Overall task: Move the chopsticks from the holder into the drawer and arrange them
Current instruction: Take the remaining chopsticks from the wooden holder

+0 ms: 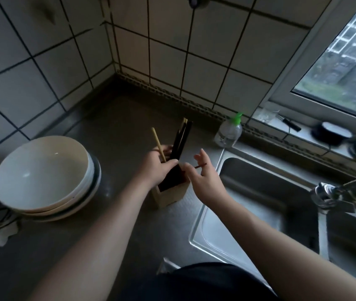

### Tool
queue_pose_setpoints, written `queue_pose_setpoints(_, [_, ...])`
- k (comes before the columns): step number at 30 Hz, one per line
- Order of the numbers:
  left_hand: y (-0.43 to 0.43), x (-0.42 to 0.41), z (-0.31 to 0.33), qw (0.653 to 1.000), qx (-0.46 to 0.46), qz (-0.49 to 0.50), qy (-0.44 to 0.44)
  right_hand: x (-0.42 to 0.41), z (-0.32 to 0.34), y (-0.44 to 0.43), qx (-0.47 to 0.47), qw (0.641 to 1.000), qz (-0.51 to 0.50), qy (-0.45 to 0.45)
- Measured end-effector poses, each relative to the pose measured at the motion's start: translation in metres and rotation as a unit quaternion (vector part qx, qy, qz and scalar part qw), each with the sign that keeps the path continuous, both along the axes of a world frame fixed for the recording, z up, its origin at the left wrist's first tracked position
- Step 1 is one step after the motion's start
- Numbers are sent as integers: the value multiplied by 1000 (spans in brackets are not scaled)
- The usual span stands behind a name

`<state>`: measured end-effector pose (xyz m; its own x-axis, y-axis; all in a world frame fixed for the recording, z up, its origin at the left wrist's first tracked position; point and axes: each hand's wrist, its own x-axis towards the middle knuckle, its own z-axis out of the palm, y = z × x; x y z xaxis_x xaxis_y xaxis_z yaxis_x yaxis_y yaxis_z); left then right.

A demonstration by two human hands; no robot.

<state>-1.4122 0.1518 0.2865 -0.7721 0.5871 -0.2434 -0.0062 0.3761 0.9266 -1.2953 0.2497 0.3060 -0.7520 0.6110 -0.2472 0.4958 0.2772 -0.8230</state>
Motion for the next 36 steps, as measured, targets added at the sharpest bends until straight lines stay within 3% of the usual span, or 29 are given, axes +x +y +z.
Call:
queue_pose_setpoints(5, [5,-9,1,999,12,-22,25,-25,5,-4,-100,987,-88,85])
queue_pose_setpoints(10, [1,-12,-1,999,6,-24,20,-42,15,-8,-113,976,-132,133])
queue_pose_setpoints(16, [-11,-4,0,998,48,16,-29,-56,19,-11,-84,979,-136,128])
queue_pose_setpoints(29, [-21,15,-10,992,38,98,64,-28,9,-17,-169,967,-148,116])
queue_pose_setpoints(36, [-18,22,14,977,152,130,72,-19,27,-12,-215,941,-151,215])
